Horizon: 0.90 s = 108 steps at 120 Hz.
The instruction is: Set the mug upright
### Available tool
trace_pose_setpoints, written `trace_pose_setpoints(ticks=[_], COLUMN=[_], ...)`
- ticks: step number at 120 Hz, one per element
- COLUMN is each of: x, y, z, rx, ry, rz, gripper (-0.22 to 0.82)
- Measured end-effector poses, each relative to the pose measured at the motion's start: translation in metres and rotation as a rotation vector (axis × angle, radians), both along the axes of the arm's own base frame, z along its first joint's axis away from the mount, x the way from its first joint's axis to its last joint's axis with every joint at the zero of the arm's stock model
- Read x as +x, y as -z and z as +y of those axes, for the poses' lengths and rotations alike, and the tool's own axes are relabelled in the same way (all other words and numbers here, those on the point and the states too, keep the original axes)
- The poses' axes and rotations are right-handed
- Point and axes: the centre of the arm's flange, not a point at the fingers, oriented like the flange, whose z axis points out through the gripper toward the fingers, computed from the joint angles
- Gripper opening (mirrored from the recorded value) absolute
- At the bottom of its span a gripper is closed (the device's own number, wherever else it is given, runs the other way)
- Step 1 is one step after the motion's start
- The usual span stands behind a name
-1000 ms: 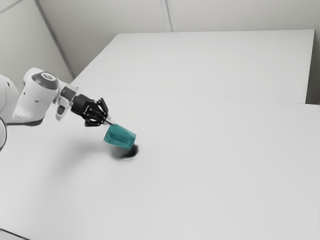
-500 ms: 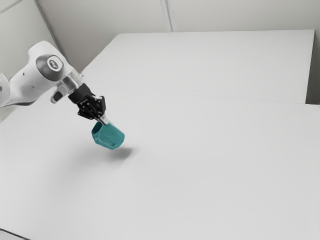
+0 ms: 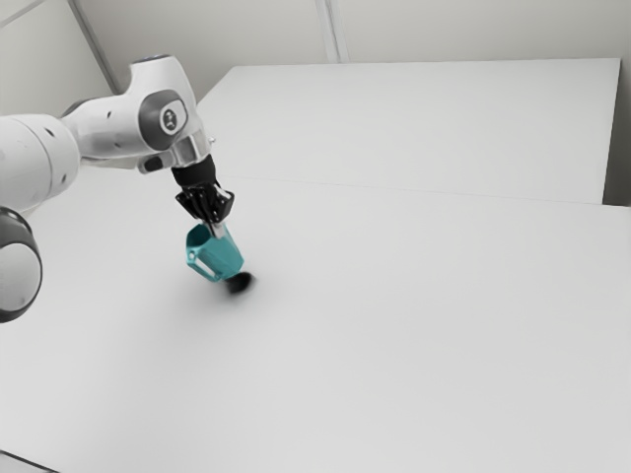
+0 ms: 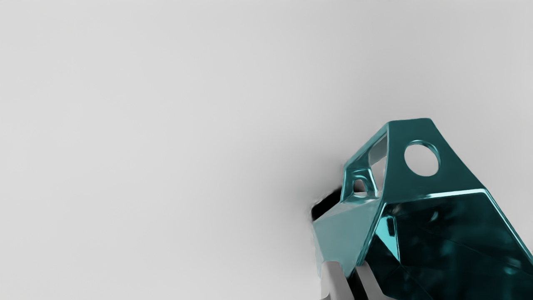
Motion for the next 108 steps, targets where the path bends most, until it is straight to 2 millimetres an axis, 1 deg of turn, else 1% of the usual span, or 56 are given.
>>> trace_pose_setpoints(ticks=[11, 19, 32, 46, 58, 69, 80, 82, 100, 108], x=[-0.001, -0.001, 0.007, 0.018, 0.023, 0.027, 0.029, 0.029, 0.028, 0.028], y=[0.001, 0.006, 0.011, 0.022, 0.036, 0.042, 0.046, 0.047, 0.047, 0.044], z=[-0.002, -0.004, -0.013, -0.025, -0.030, -0.037, -0.039, -0.039, -0.038, -0.037], rx=[0.042, 0.065, 0.098, 0.132, 0.153, 0.172, 0.182, 0.183, 0.189, 0.189], ry=[0.028, 0.044, 0.076, 0.111, 0.128, 0.149, 0.157, 0.157, 0.159, 0.158], rz=[0.022, 0.040, 0.054, 0.076, 0.101, 0.111, 0.120, 0.121, 0.126, 0.122], gripper=[-0.18, -0.18, -0.18, -0.18, -0.18, -0.18, -0.18, -0.16, 0.18, 0.29])
